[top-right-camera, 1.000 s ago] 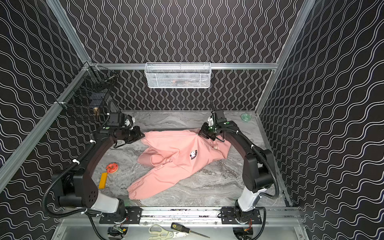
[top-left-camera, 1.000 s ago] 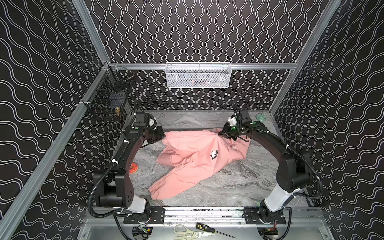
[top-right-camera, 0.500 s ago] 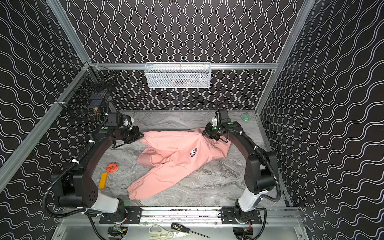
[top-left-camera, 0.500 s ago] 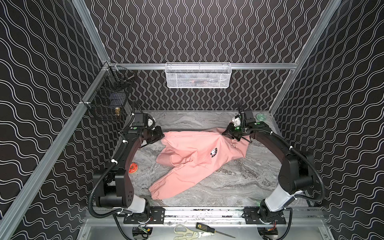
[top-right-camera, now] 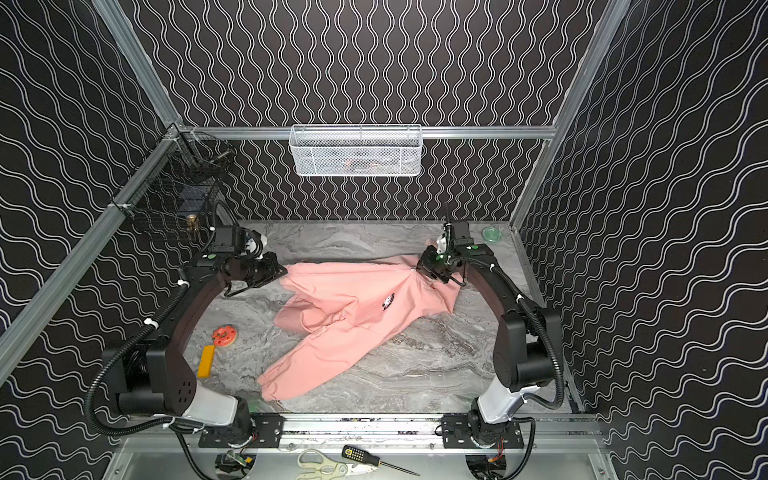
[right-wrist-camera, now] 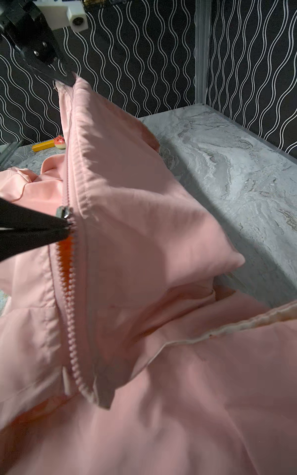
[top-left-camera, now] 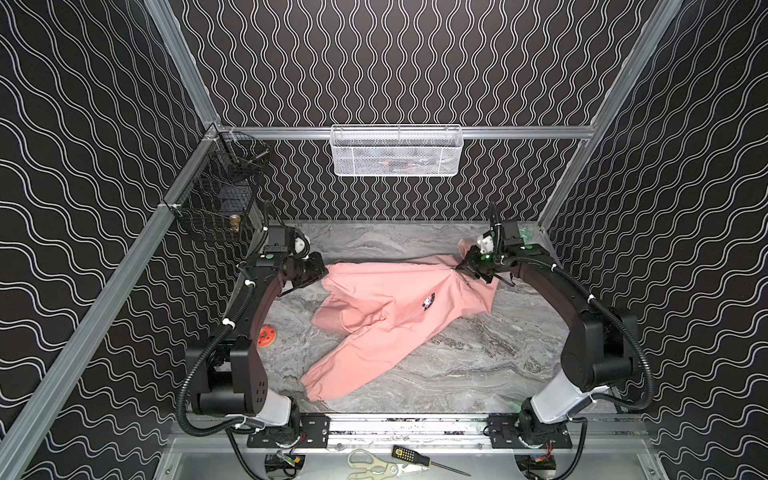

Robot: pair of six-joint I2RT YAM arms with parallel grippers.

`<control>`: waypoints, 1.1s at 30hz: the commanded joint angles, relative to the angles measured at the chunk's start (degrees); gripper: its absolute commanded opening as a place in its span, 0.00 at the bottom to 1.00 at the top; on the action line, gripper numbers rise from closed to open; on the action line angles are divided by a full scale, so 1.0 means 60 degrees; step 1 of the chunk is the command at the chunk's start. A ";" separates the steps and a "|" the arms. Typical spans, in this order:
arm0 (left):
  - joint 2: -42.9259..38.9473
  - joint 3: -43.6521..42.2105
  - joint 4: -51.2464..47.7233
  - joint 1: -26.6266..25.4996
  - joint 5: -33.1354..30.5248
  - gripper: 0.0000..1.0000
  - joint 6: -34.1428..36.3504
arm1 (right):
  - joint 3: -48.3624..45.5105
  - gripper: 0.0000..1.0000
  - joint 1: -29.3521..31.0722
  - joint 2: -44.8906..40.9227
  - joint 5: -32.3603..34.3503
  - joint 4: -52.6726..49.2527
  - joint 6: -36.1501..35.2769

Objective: Zip up the jacket
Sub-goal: 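Pull the slider farther with the right gripper while the left gripper holds the hem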

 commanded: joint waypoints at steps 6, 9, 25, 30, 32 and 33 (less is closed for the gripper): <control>-0.0010 -0.0027 0.0000 0.0039 -0.0388 0.00 0.0208 | -0.0216 0.00 -0.0331 -0.0253 0.0530 -0.0319 -0.0333; -0.0015 -0.0049 0.0014 0.0046 -0.0395 0.00 0.0191 | -0.0307 0.00 -0.0421 -0.0324 0.0616 -0.0376 -0.0390; -0.0029 -0.0128 0.0122 0.0046 -0.0372 0.00 0.0208 | -0.0527 0.00 -0.0903 -0.0546 0.0869 -0.0755 -0.0667; -0.0015 -0.0138 0.0116 0.0045 -0.0359 0.00 0.0222 | -0.0527 0.00 -0.1061 -0.0589 0.0938 -0.0826 -0.0714; -0.0011 -0.0144 0.0131 0.0035 -0.0351 0.00 0.0225 | -0.0542 0.00 -0.1135 -0.0597 0.0978 -0.0872 -0.0699; -0.0007 -0.0149 0.0139 0.0046 -0.0344 0.00 0.0222 | -0.0542 0.00 -0.1188 -0.0605 0.0980 -0.0876 -0.0719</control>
